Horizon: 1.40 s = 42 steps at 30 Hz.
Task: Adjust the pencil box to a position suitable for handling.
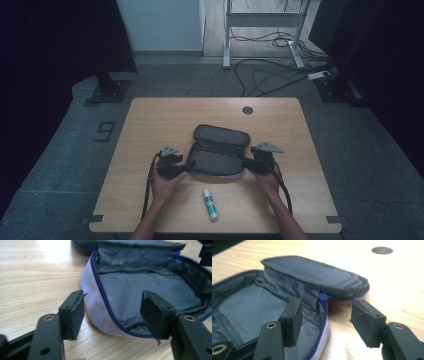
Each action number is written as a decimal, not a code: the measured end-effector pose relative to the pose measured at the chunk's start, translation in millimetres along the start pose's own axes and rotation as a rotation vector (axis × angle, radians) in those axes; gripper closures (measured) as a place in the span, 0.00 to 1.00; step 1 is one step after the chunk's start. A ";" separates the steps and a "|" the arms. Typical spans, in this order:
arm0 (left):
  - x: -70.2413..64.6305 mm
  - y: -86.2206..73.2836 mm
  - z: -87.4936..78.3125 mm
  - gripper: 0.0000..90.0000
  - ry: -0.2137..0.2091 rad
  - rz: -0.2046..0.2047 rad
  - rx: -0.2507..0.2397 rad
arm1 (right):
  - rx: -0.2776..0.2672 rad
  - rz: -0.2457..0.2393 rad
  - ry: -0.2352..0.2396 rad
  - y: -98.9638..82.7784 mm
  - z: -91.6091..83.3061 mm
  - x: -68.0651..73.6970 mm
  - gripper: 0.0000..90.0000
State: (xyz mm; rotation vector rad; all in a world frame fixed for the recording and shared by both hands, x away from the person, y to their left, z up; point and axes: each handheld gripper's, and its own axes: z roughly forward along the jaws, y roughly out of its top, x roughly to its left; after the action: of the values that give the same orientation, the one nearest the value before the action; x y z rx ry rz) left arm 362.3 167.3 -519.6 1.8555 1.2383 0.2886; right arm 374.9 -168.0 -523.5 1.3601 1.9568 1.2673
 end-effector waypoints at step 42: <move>16.7 -31.4 -48.6 0.38 0.039 0.080 0.006 | -0.018 -0.155 0.216 -28.1 -60.6 57.4 0.48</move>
State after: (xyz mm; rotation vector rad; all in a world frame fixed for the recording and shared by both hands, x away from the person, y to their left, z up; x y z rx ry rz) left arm 321.0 211.2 -518.4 1.9155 1.1945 0.3663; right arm 290.7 -145.5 -510.4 1.0765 2.1426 1.4015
